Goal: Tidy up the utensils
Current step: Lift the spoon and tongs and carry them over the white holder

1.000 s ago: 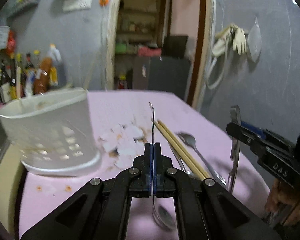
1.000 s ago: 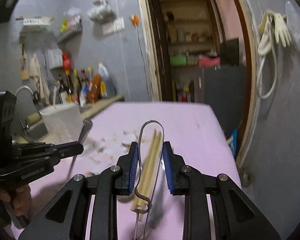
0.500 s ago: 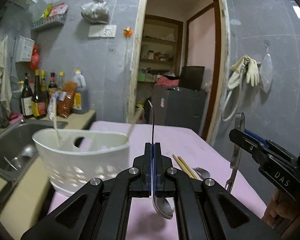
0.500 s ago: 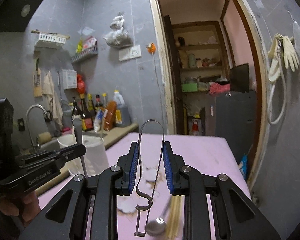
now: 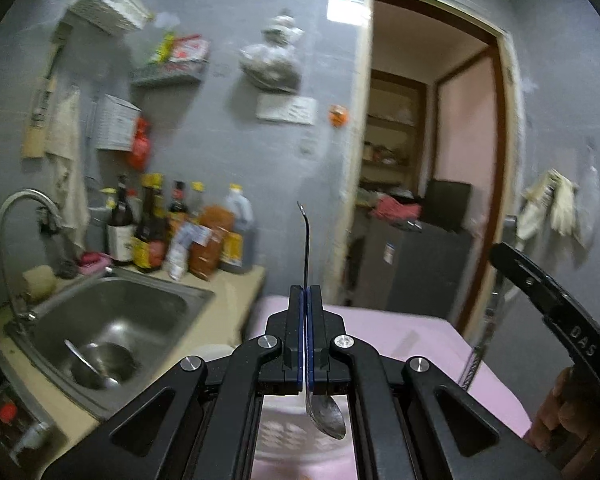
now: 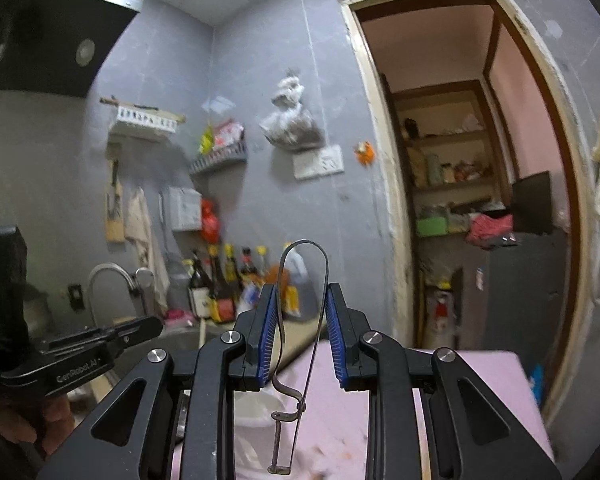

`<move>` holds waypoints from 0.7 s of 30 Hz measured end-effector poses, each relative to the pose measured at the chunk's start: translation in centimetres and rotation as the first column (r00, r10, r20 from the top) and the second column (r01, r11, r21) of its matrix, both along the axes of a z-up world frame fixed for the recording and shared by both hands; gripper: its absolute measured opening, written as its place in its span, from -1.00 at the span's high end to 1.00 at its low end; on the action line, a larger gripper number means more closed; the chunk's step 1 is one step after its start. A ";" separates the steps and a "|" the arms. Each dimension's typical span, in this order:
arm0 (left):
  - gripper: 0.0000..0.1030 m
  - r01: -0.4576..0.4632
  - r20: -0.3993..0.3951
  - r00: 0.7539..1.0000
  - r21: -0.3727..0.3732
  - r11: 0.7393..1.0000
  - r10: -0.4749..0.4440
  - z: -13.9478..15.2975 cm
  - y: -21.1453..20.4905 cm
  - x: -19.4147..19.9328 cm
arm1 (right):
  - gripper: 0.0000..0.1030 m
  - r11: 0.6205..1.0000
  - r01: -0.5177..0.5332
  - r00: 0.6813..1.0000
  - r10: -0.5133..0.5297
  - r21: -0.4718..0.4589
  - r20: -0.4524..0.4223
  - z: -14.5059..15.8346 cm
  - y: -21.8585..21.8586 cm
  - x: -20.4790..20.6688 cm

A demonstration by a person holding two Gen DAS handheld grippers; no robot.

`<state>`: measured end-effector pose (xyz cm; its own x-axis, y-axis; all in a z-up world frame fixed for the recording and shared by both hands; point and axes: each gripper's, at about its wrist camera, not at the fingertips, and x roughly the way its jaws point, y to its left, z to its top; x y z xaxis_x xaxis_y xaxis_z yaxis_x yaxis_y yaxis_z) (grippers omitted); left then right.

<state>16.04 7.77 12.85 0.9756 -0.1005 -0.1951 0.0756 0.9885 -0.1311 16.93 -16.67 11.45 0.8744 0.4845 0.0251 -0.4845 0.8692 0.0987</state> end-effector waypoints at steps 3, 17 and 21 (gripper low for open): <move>1.00 -0.067 0.014 0.998 -0.004 0.998 0.067 0.7 2.2 0.9 | 0.58 0.999 -0.036 0.999 0.036 0.004 0.005 0.6 1.8 1.5; 1.00 -0.112 -0.114 0.987 0.032 0.993 0.115 -3.4 4.2 6.5 | 0.58 0.995 -0.077 0.994 0.071 -0.068 -0.084 -2.7 6.8 6.5; 1.00 -0.106 -0.148 0.982 0.063 0.992 0.115 -4.9 3.1 7.0 | 0.58 0.992 -0.084 0.989 0.072 -0.091 -0.127 -4.1 7.2 7.2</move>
